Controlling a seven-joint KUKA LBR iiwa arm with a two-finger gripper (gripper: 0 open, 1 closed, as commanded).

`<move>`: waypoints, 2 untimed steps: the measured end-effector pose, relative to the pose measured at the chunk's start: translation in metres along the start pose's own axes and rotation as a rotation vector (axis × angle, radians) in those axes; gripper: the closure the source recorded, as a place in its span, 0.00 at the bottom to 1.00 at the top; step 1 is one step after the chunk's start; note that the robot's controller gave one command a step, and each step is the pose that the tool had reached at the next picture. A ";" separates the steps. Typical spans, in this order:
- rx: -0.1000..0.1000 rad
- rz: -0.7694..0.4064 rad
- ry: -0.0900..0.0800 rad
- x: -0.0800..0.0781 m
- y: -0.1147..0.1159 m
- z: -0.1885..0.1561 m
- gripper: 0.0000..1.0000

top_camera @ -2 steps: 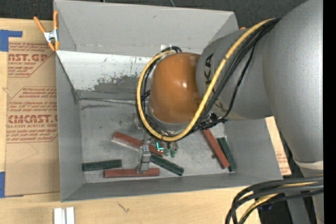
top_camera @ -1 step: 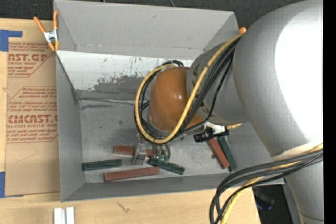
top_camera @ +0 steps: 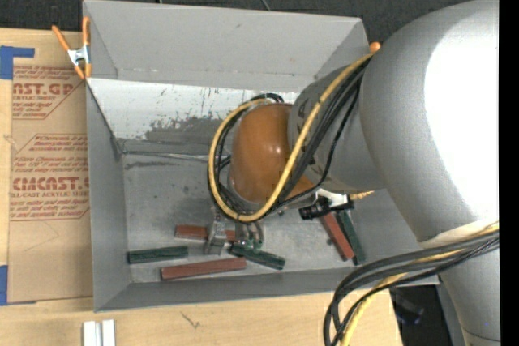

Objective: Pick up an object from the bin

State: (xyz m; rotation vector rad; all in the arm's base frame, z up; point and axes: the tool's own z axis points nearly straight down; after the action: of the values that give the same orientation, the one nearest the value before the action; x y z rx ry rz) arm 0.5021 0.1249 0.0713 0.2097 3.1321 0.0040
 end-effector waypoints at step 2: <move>0.003 0.002 0.005 0.000 0.023 -0.114 1.00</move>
Offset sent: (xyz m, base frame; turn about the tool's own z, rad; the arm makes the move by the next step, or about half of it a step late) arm 0.0048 0.0256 0.1297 0.0037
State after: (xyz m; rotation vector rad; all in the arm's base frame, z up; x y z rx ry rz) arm 0.5052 0.1477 0.1857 0.2126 3.1376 -0.0005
